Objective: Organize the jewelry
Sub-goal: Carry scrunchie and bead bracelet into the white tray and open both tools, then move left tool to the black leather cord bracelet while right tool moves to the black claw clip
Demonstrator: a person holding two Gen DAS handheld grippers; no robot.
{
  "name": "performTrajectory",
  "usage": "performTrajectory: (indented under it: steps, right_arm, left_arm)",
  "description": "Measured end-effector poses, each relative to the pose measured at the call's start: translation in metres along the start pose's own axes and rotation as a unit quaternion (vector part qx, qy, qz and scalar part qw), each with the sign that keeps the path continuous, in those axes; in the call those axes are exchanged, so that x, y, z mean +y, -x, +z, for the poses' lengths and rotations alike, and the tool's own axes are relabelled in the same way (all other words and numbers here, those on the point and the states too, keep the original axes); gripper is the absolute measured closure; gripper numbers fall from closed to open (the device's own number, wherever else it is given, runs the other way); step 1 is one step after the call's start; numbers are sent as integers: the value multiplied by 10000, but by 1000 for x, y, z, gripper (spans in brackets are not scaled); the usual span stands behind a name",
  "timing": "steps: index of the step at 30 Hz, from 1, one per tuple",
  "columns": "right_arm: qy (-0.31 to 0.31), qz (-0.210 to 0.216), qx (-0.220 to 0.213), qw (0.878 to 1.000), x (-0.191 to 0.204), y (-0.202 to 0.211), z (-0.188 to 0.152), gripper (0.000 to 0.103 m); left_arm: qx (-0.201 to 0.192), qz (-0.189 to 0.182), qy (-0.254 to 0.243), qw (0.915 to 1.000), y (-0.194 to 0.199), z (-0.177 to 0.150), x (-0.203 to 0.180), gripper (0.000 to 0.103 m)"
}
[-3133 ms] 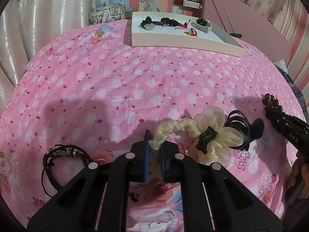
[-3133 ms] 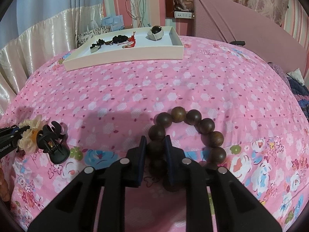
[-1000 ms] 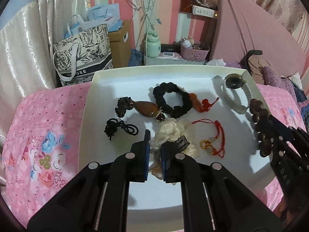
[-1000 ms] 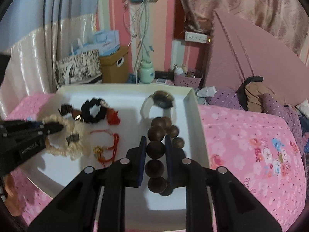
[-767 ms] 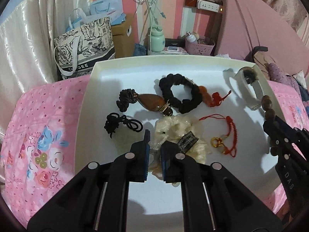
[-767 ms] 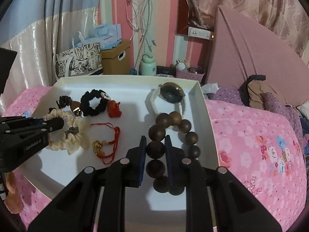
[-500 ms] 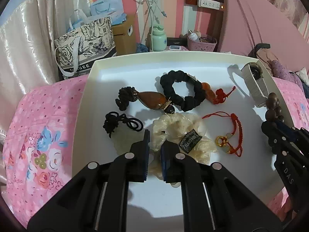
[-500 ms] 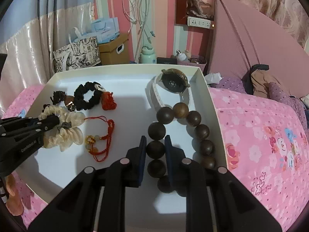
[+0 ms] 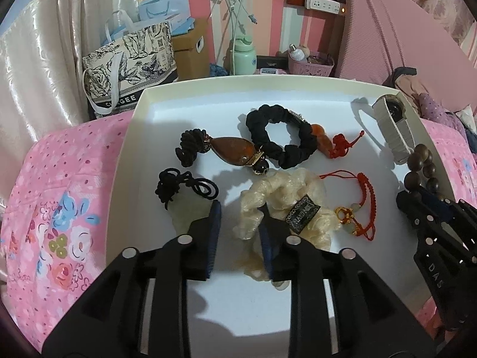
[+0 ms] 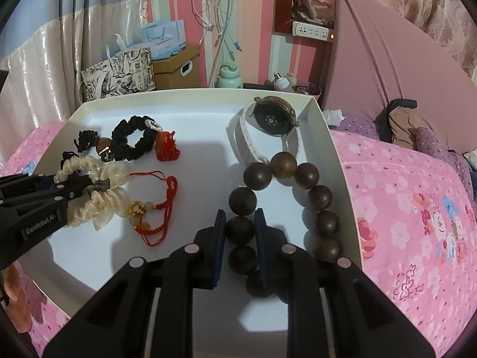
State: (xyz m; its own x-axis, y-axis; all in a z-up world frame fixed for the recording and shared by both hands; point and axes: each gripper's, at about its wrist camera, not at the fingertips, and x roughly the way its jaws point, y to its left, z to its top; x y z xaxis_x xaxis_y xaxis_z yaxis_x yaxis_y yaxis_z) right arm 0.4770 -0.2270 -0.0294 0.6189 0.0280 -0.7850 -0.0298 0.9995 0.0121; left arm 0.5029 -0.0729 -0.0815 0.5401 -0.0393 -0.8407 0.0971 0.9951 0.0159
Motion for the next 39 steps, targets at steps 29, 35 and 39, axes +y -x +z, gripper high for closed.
performTrajectory:
  steps: [29,35,39]
  right_arm:
    - [-247,-566,-731,9954,-17,115,-10,19]
    - [-200,-711,-980,9924,-5,173,-48,6]
    - [-535,-359,-852,9943,-3,197,-73,6]
  left_arm:
    - [-888,-315,116,9955,187,-27,27,3]
    - [-1038,-151,196,9943,230,-71,46,3]
    - [-1299,-106,127,9914,252,-114,52,3]
